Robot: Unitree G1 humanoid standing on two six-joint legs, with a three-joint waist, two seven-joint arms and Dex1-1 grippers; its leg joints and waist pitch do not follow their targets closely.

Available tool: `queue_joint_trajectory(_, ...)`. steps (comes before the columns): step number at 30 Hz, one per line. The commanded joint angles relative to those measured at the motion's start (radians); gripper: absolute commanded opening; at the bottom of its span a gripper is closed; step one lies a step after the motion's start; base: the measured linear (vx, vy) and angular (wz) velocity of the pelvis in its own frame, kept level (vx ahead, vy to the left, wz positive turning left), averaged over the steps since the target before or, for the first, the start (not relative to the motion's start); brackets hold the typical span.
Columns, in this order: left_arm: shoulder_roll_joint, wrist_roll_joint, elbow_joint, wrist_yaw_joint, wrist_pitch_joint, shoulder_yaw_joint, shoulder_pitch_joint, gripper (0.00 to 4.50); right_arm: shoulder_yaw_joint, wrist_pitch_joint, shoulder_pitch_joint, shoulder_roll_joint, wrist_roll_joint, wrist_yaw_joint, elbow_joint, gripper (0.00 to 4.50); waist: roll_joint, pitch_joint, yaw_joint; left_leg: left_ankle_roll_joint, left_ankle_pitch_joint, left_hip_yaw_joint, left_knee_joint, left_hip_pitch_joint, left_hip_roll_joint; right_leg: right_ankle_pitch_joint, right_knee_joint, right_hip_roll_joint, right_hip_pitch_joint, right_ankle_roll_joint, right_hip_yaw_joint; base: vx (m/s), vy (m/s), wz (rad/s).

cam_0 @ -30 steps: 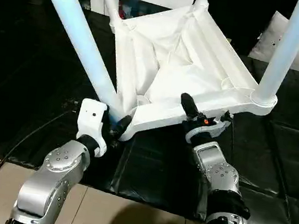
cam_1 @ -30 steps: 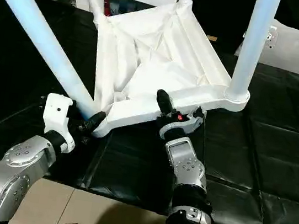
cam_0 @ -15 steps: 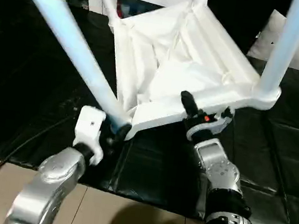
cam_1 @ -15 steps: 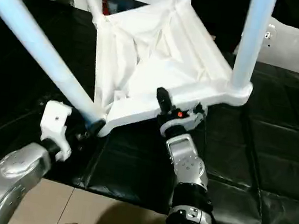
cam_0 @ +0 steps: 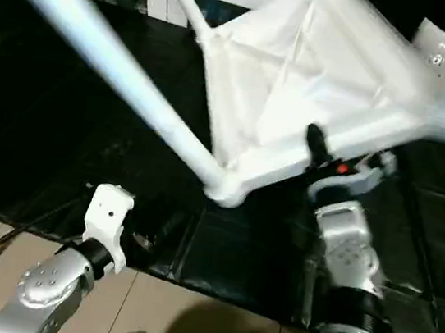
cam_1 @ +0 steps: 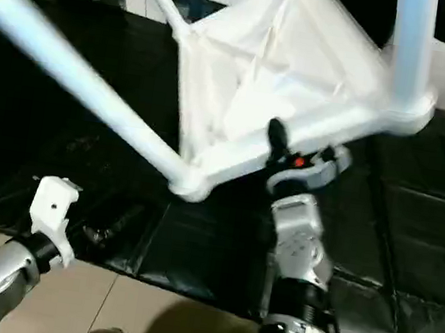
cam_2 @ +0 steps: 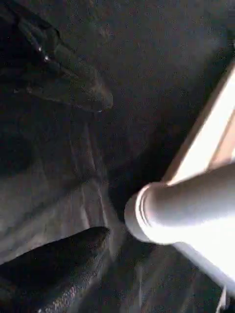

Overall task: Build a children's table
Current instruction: Flip table

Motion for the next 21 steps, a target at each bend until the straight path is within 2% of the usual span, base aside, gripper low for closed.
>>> queue_joint_trajectory(1, 0.017, -0.017, -0.058, -0.026, 0.031, -0.007, -0.007, 4.50, 0.005, -0.046, -0.002, -0.043, -0.035, -0.008, -0.145, 1.91, 0.006, -0.076, 0.000, 0.074, 0.065, -0.049, -0.086, 0.025, 0.146, 0.027, -0.048, -0.128, 0.064, -0.241, 0.080, 0.000, 0.000, 0.00)
queue_joint_trajectory(2, 0.023, -0.021, -0.067, -0.035, 0.039, -0.009, -0.012, 4.50, 0.004, -0.047, 0.005, -0.048, -0.042, -0.012, -0.157, 1.91, 0.005, -0.073, -0.001, 0.066, 0.045, -0.047, -0.088, 0.024, 0.145, 0.002, -0.052, -0.128, 0.064, -0.237, 0.081, 0.000, 0.000, 0.00)
queue_joint_trajectory(3, 0.051, -0.086, -0.131, -0.080, 0.102, -0.017, -0.038, 4.50, -0.018, -0.034, 0.031, -0.061, -0.053, -0.058, -0.211, 1.91, 0.002, -0.070, -0.003, 0.054, 0.018, -0.047, -0.091, 0.024, 0.146, -0.033, -0.056, -0.129, 0.066, -0.231, 0.083, 0.000, 0.000, 0.00)
queue_joint_trajectory(5, 0.070, -0.142, -0.178, -0.115, 0.146, -0.022, -0.056, 4.50, -0.034, -0.025, 0.050, -0.067, -0.057, -0.094, -0.253, 1.91, 0.007, -0.072, 0.005, 0.032, 0.010, -0.045, -0.091, 0.034, 0.146, -0.044, -0.053, -0.128, 0.060, -0.225, 0.083, 0.000, 0.000, 0.00)
queue_joint_trajectory(6, 0.079, -0.145, -0.166, -0.138, 0.136, -0.030, -0.057, 4.50, -0.028, -0.037, 0.059, -0.070, -0.092, -0.113, -0.267, 1.90, 0.006, -0.065, 0.003, 0.015, -0.026, -0.042, -0.097, 0.029, 0.146, -0.078, -0.060, -0.123, 0.061, -0.218, 0.081, 0.000, 0.000, 0.00)
queue_joint_trajectory(7, 0.079, -0.145, -0.166, -0.138, 0.136, -0.030, -0.057, 4.50, -0.028, -0.037, 0.059, -0.070, -0.092, -0.113, -0.267, 1.90, 0.006, -0.062, 0.003, 0.008, -0.052, -0.039, -0.099, 0.030, 0.146, -0.113, -0.066, -0.123, 0.060, -0.211, 0.082, 0.000, 0.000, 0.00)
queue_joint_trajectory(8, 0.091, -0.131, -0.150, -0.158, 0.123, -0.037, -0.060, 4.50, -0.018, -0.050, 0.067, -0.073, -0.129, -0.126, -0.278, 1.90, 0.005, -0.059, 0.002, -0.004, -0.083, -0.037, -0.100, 0.030, 0.146, -0.157, -0.071, -0.126, 0.060, -0.203, 0.084, 0.000, 0.000, 0.00)
queue_joint_trajectory(9, 0.097, -0.120, -0.144, -0.162, 0.114, -0.040, -0.060, 4.50, -0.006, -0.058, 0.075, -0.077, -0.153, -0.133, -0.286, 1.90, 0.005, -0.056, 0.004, -0.028, -0.133, -0.036, -0.103, 0.034, 0.145, -0.256, -0.083, -0.128, 0.060, -0.173, 0.086, 0.000, 0.000, 0.00)
queue_joint_trajectory(10, 0.099, -0.108, -0.132, -0.163, 0.102, -0.040, -0.059, 4.50, 0.012, -0.074, 0.086, -0.083, -0.188, -0.139, -0.293, 1.90, 0.006, -0.056, 0.004, -0.048, -0.161, -0.037, -0.104, 0.037, 0.146, -0.314, -0.090, -0.130, 0.060, -0.145, 0.088, 0.000, 0.000, 0.00)
queue_joint_trajectory(12, 0.097, -0.095, -0.110, -0.164, 0.084, -0.037, -0.057, 4.50, 0.049, -0.110, 0.107, -0.093, -0.264, -0.154, -0.304, 1.90, 0.006, -0.058, 0.003, -0.067, -0.158, -0.038, -0.108, 0.039, 0.148, -0.305, -0.089, -0.125, 0.056, -0.119, 0.088, 0.000, 0.000, 0.00)
queue_joint_trajectory(13, 0.097, -0.094, -0.106, -0.164, 0.082, -0.036, -0.057, 4.50, 0.056, -0.117, 0.112, -0.096, -0.279, -0.159, -0.306, 1.90, 0.006, -0.060, 0.001, -0.071, -0.147, -0.041, -0.110, 0.033, 0.149, -0.280, -0.085, -0.126, 0.062, -0.118, 0.087, 0.000, 0.000, 0.00)
queue_joint_trajectory(15, 0.101, -0.099, -0.095, -0.162, 0.091, -0.031, -0.064, 4.50, 0.073, -0.139, 0.130, -0.095, -0.341, -0.211, -0.311, 1.90, 0.005, -0.061, 0.000, -0.071, -0.141, -0.040, -0.110, 0.033, 0.148, -0.260, -0.083, -0.127, 0.062, -0.118, 0.087, 0.000, 0.000, 0.00)
queue_joint_trajectory(20, 0.105, -0.096, -0.076, -0.151, 0.108, -0.029, -0.086, 4.50, 0.076, -0.148, 0.142, -0.075, -0.372, -0.265, -0.314, 1.89, 0.006, -0.061, 0.000, -0.065, -0.153, -0.042, -0.110, 0.033, 0.148, -0.258, -0.083, -0.127, 0.064, -0.121, 0.086, 0.000, 0.000, 0.00)
queue_joint_trajectory(21, 0.097, -0.079, -0.058, -0.131, 0.126, -0.038, -0.111, 4.50, 0.083, -0.172, 0.141, -0.072, -0.385, -0.272, -0.315, 1.89, 0.004, -0.062, -0.002, -0.066, -0.153, -0.042, -0.112, 0.032, 0.149, -0.253, -0.082, -0.126, 0.064, -0.118, 0.085, 0.000, 0.000, 0.00)
